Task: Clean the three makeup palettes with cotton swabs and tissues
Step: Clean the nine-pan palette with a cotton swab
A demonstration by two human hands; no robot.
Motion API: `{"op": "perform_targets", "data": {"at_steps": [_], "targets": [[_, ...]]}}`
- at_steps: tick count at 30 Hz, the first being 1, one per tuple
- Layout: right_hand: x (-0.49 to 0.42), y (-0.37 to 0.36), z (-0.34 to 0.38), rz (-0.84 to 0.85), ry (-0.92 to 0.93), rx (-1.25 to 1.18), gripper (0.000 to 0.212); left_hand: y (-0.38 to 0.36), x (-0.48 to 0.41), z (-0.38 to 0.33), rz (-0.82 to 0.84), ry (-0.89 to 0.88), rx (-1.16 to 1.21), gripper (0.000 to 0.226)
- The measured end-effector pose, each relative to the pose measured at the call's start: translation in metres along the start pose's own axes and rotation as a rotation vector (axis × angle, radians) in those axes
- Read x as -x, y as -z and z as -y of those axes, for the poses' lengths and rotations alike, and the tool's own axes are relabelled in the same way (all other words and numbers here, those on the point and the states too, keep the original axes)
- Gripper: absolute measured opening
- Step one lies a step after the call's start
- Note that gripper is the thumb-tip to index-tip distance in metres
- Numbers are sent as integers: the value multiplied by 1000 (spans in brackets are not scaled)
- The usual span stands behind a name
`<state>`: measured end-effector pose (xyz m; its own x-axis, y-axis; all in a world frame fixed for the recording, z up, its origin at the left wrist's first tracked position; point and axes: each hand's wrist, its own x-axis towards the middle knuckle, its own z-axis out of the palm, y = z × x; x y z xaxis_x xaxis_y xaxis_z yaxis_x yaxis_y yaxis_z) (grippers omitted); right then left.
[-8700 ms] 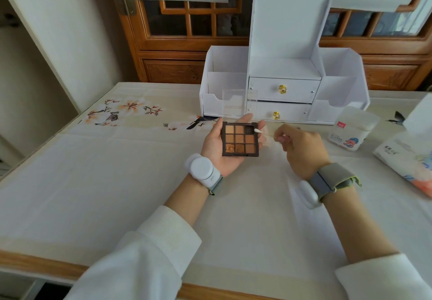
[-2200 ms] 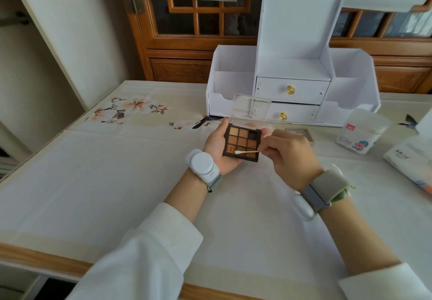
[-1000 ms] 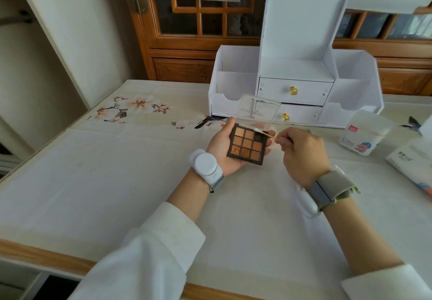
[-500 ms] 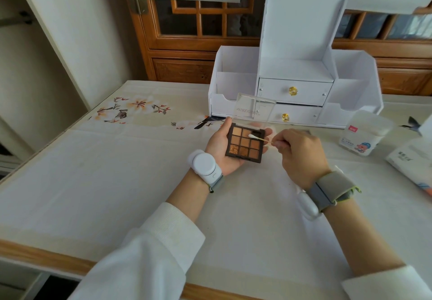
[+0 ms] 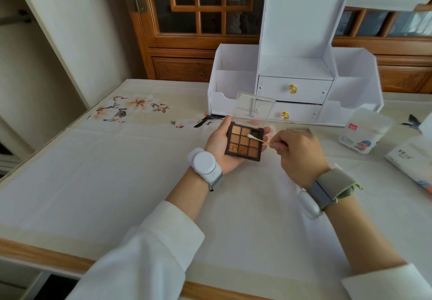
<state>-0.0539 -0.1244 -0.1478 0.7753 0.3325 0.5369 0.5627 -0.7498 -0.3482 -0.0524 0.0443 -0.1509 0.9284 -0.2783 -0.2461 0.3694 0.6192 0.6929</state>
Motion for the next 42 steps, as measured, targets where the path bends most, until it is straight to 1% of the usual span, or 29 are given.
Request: {"op": "perform_targets", "data": {"at_steps": [6,14,21,26,35,39,42], "targets": [[2,2,3,36,-2,-14,12,2,0,1,-5,-25,15,64],[3,6,8,119,-41,-14,14,6,-2,0,7,-36,47,67],[4,7,9,147,-41,-26,15,6,-4,0,-3,-43,100,70],[5,7,10,172,-17,-30,16,9,-6,-3,-10,-80,117,70],[3,4,6,56,15,-46,15,6,-5,-1,25,-80,104,71],[4,4,4,91,72,-36,17,7,-6,-2,17,-89,129,69],[3,4,4,71,50,-36,15,7,-5,-2,31,-89,119,69]]}}
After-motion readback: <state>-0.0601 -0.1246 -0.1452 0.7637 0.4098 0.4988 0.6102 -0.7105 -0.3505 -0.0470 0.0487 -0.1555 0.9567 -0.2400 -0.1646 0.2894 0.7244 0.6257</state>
